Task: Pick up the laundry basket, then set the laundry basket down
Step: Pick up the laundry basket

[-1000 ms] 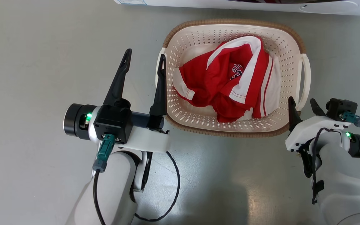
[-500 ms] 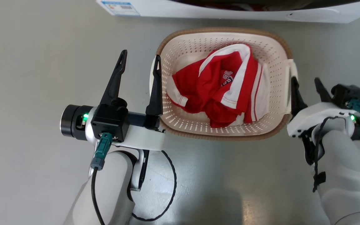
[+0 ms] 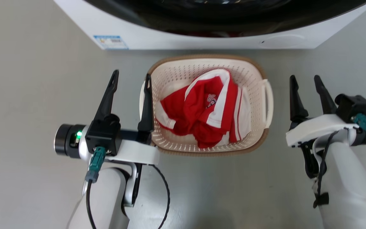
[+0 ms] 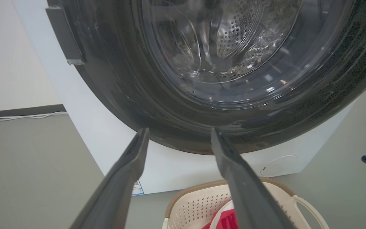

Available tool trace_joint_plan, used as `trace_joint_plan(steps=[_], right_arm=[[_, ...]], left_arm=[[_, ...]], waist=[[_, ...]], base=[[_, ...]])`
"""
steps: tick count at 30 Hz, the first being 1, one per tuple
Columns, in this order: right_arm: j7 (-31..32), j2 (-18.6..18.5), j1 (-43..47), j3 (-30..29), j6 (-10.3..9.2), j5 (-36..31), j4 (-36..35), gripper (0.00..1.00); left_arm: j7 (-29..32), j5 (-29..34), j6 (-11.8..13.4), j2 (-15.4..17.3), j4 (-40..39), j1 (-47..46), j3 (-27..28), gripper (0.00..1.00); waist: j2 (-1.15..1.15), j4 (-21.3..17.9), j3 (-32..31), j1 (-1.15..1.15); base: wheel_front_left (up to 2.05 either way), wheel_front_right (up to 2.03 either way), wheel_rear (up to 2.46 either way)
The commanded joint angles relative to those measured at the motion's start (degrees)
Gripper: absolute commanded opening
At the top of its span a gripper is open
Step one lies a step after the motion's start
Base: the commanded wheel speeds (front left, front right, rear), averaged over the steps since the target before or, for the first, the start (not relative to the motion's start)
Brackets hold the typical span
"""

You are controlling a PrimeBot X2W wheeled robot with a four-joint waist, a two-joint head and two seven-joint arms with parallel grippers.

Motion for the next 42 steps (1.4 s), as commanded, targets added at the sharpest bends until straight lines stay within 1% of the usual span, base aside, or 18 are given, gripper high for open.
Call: trace_joint_plan(steps=[1, 11, 12, 18, 28, 42], right_arm=[[-0.5, 0.9, 2.3, 1.8, 0.28, 0.7, -2.5, 1.00], [-0.5, 0.9, 10.3, 4.8, 0.28, 3.7, -15.0, 1.00], [-0.5, 0.9, 12.2, 5.1, 0.28, 4.2, -17.4, 1.00], [-0.5, 0.9, 18.3, 5.9, 0.28, 4.9, -22.6, 1.00], [-0.5, 0.9, 26.9, 7.2, 0.28, 5.5, -25.2, 1.00], [-0.5, 0.9, 32.9, 7.4, 0.28, 6.2, -26.3, 1.00]], left_arm=[[-0.3, 0.8, -0.4, 0.8, -1.2, 1.6, 2.1, 1.00], [-0.3, 1.2, -1.5, 0.8, -1.6, 6.8, 5.0, 1.00], [-0.3, 1.3, -1.7, 0.8, -1.7, 8.2, 5.6, 1.00], [-0.3, 1.1, -1.9, 0.8, -2.1, 13.4, 7.3, 1.00], [-0.3, 0.9, -2.1, 0.8, -1.8, 20.7, 9.7, 1.00], [-0.3, 0.2, -2.2, 0.8, -1.0, 26.6, 12.6, 1.00]], waist=[[0.00, -1.2, -1.8, 0.00], [0.00, -3.6, -8.8, 0.00], [0.00, -4.0, -10.5, 0.00], [0.00, -5.0, -15.8, 0.00], [0.00, -5.9, -22.9, 0.00], [0.00, -7.1, -27.9, 0.00]], base=[[0.00, 0.00, 0.00], [0.00, 0.00, 0.00], [0.00, 0.00, 0.00], [0.00, 0.00, 0.00], [0.00, 0.00, 0.00], [0.00, 0.00, 0.00]])
